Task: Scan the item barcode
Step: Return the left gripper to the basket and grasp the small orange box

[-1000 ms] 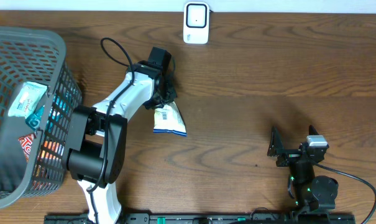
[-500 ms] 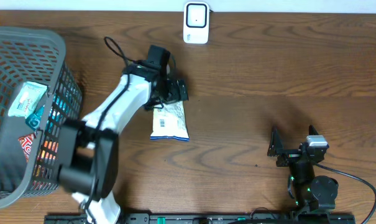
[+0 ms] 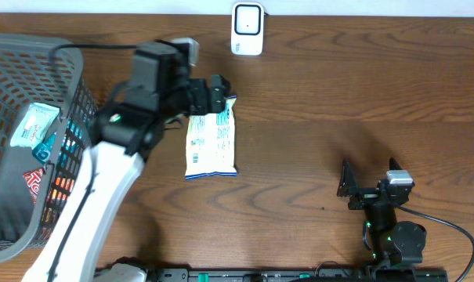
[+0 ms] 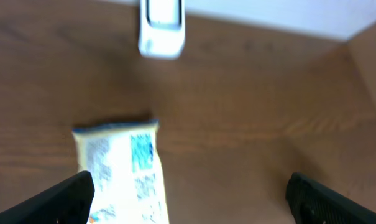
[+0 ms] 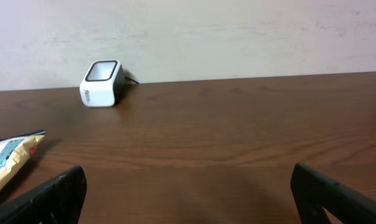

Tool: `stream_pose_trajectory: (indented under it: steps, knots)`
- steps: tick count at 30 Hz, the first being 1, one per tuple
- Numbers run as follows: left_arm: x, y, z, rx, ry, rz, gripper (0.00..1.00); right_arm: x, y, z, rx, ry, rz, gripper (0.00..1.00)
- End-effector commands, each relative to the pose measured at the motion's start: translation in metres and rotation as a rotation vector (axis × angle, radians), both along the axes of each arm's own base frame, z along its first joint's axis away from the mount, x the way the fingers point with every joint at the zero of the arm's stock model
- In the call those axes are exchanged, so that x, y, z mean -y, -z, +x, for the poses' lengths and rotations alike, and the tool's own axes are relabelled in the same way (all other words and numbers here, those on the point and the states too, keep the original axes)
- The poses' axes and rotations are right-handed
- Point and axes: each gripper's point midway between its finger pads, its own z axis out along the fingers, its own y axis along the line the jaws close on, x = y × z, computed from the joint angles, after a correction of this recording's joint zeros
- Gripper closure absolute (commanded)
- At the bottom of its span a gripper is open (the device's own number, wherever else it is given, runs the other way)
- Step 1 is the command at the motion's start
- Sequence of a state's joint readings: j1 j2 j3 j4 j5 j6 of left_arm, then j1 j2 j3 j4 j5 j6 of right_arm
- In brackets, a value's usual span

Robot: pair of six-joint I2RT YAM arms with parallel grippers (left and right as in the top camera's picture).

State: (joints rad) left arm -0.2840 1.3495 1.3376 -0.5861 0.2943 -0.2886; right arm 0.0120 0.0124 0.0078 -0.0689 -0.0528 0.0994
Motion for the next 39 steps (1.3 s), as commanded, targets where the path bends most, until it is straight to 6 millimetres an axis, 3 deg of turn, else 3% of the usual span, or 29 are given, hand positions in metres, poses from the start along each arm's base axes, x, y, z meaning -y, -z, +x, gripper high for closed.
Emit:
stream_pose_trajectory:
  steps: [1,13,18,22,25,28,32,36,39]
  knots:
    - [-0.027,-0.048,-0.007,0.135,-0.043,-0.016,0.02,-0.002,0.001,0.000,-0.001,-0.005,0.012,0.01]
    - [-0.113,-0.099,-0.022,0.264,-0.311,-0.082,0.00,-0.002,0.001,0.000,0.000,-0.005,0.012,0.01]
    - [-0.132,-0.126,-0.025,0.342,-0.342,-0.130,0.00,-0.002,0.001,0.000,-0.001,-0.005,0.012,0.01]
    - [-0.163,-0.140,-0.027,0.370,-0.449,-0.149,0.00,-0.002,0.001,0.000,0.000,-0.005,0.012,0.01]
    - [-0.199,-0.138,-0.030,0.356,-0.579,-0.179,0.01,-0.002,0.001,0.000,0.000,-0.005,0.012,0.01]
    - [-0.256,-0.118,-0.043,0.275,-0.798,-0.222,0.02,-0.002,0.001,0.000,-0.001,-0.005,0.012,0.01]
    - [-0.315,-0.067,-0.075,0.075,-1.067,-0.260,0.02,-0.002,0.001,0.000,-0.001,-0.005,0.012,0.01]
    - [-0.349,-0.011,-0.105,-0.162,-1.223,-0.291,0.02,-0.002,0.001,0.000,-0.001,-0.005,0.012,0.01]
    - [-0.363,0.027,-0.119,-0.325,-1.285,-0.326,0.02,-0.002,0.001,0.000,0.000,-0.005,0.012,0.01]
